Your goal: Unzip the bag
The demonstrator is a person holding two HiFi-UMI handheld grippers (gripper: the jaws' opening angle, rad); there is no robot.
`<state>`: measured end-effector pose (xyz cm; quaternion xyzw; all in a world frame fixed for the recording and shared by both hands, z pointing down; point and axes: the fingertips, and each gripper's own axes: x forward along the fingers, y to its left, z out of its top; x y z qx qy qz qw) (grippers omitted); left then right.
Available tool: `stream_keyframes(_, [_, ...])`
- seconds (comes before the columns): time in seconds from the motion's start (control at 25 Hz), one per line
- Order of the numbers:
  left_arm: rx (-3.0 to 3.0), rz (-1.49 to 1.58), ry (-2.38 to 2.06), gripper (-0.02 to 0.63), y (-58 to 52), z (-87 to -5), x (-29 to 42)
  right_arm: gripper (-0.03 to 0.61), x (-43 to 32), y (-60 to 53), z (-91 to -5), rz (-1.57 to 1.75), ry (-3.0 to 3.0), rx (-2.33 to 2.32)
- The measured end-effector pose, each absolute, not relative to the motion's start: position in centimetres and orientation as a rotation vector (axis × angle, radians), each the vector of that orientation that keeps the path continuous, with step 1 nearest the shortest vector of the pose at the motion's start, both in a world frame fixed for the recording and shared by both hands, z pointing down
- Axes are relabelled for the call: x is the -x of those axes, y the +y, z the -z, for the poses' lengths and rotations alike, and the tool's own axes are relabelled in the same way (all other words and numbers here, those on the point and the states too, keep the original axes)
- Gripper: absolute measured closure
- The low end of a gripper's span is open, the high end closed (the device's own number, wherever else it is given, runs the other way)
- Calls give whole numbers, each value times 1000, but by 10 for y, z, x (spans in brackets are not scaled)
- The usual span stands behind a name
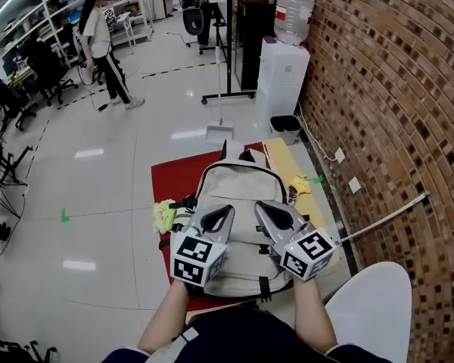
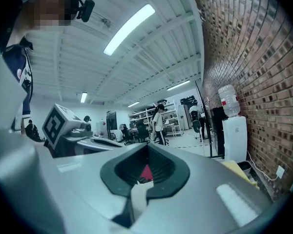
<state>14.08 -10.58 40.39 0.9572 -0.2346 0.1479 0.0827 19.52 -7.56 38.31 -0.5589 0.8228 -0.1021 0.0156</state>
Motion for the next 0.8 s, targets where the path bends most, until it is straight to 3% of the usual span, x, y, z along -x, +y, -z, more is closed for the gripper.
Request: stream_keyframes(0.8, [-2866, -430, -774, 611, -95, -395, -136, 572, -188, -71, -370, 263, 2645, 1704])
